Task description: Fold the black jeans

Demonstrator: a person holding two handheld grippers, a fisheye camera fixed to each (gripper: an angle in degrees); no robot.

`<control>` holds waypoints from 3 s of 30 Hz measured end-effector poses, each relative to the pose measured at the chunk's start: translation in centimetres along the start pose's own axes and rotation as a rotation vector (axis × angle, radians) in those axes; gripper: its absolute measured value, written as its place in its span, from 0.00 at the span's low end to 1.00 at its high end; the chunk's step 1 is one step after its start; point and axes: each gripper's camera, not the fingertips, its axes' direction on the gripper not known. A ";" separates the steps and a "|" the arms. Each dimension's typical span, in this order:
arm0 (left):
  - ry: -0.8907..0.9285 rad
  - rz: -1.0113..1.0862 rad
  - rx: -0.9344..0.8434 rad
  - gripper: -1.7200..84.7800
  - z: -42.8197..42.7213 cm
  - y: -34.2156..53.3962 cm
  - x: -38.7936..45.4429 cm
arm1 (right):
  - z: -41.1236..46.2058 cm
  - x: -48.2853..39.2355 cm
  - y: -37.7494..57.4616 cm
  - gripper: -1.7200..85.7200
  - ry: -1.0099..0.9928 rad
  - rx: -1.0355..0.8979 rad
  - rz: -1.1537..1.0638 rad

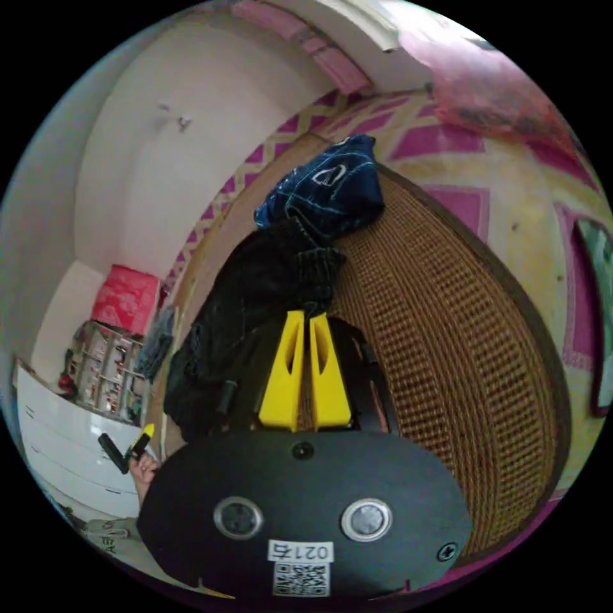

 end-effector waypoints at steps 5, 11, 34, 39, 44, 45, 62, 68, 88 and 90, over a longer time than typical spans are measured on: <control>-0.019 0.184 -0.054 0.09 6.1 -4.7 4.5 | -2.7 4.3 0.1 0.02 -0.165 0.056 0.007; -0.076 0.405 -0.121 0.13 14.1 -8.5 10.3 | -5.8 7.5 0.0 0.02 -0.061 0.099 -0.109; 0.017 0.361 -0.244 0.08 20.1 -15.9 5.2 | -10.7 18.7 10.6 0.01 -0.221 0.173 -0.183; -0.019 0.483 -0.255 0.13 19.3 -16.0 4.8 | -11.5 19.6 12.7 0.01 -0.274 0.162 -0.184; -0.104 0.446 -0.236 0.06 17.7 -17.1 2.0 | -12.2 19.4 14.2 0.01 -0.287 0.167 -0.190; -0.077 0.394 -0.238 0.04 17.1 -17.6 0.7 | -12.2 19.2 14.4 0.01 -0.290 0.165 -0.194; -0.224 -0.583 0.495 0.01 -22.8 -6.3 -39.1 | -10.6 12.6 13.8 0.01 -0.341 0.125 -0.231; -0.111 -0.895 0.409 0.01 -22.9 1.6 -49.9 | -7.6 7.1 11.2 0.01 -0.319 0.047 -0.296; -0.226 0.168 -0.041 0.14 -13.3 -15.1 -40.3 | 10.5 -12.6 -11.1 0.14 0.391 -0.423 -1.242; -0.204 0.207 -0.073 0.15 -12.6 -16.0 -40.4 | 11.1 -13.1 -12.6 0.09 0.325 -0.507 -1.220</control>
